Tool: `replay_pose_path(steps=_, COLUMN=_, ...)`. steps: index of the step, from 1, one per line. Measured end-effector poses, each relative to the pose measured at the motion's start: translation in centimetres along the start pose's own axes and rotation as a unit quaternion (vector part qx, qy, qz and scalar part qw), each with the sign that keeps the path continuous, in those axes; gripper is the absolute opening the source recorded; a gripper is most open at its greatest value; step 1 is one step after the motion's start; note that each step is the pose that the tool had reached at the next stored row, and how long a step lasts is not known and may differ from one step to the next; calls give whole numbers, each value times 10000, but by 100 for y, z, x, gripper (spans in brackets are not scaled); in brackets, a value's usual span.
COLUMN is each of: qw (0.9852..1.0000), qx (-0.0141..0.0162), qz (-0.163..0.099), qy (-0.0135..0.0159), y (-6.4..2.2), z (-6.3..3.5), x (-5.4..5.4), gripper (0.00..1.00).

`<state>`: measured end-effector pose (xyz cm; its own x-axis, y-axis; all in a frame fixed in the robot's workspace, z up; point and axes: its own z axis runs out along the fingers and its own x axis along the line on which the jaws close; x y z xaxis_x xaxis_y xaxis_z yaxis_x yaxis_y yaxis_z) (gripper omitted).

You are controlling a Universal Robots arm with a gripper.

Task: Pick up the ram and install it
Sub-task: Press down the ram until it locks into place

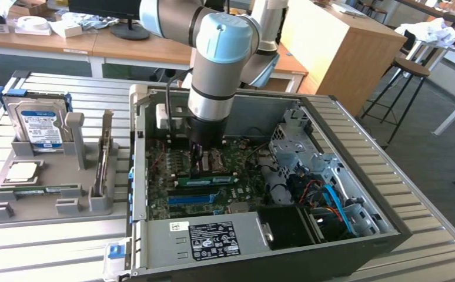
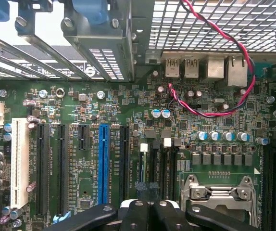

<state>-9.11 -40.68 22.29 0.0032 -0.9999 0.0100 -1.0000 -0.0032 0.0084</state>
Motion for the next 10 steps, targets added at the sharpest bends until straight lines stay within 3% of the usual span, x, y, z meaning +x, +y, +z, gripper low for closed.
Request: replay_pose_path(steps=10, qw=10000, qx=7, qz=0, qy=-9, y=-2, z=-6, x=-2, gripper=10)
